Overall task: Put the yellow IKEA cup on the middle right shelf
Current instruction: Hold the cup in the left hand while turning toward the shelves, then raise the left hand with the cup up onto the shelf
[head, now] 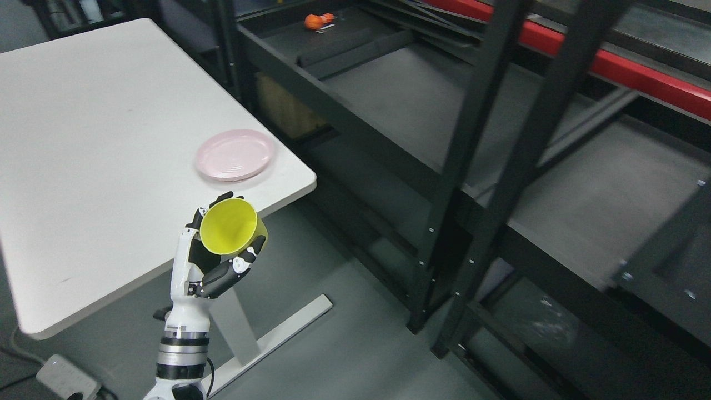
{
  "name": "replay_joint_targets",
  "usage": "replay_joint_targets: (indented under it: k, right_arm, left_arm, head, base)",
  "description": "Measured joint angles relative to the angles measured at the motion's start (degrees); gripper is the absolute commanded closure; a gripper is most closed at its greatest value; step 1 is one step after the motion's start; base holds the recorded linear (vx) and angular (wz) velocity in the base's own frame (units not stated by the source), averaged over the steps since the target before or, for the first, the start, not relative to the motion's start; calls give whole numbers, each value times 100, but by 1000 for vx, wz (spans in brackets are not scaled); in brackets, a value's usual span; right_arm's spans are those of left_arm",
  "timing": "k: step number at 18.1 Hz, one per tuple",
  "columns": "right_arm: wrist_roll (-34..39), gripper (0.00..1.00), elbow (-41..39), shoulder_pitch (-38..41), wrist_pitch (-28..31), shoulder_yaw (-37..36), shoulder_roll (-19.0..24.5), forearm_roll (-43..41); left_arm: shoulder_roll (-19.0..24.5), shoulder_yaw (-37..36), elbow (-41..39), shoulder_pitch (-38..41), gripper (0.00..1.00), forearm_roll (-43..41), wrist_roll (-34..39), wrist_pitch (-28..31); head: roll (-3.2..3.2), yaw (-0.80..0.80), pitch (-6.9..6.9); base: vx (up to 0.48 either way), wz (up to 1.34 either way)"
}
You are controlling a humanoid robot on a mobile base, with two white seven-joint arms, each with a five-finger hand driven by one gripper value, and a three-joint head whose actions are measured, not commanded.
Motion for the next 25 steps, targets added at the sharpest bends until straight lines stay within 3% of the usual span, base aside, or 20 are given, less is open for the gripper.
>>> replay_joint_targets:
  k: [13, 25]
  right_arm:
    - [0, 1, 1, 5, 0, 0, 0, 0]
    - [0, 1, 0, -2, 0, 0, 0, 0]
  left_arm:
    - [0, -146, -138, -15, 99, 0, 8, -72]
    - [1, -376, -206, -26, 99, 3, 17, -270]
  head:
    - [0, 0, -2]
    - [0, 0, -2]
  base:
    - [-181, -1136]
    - [36, -125]
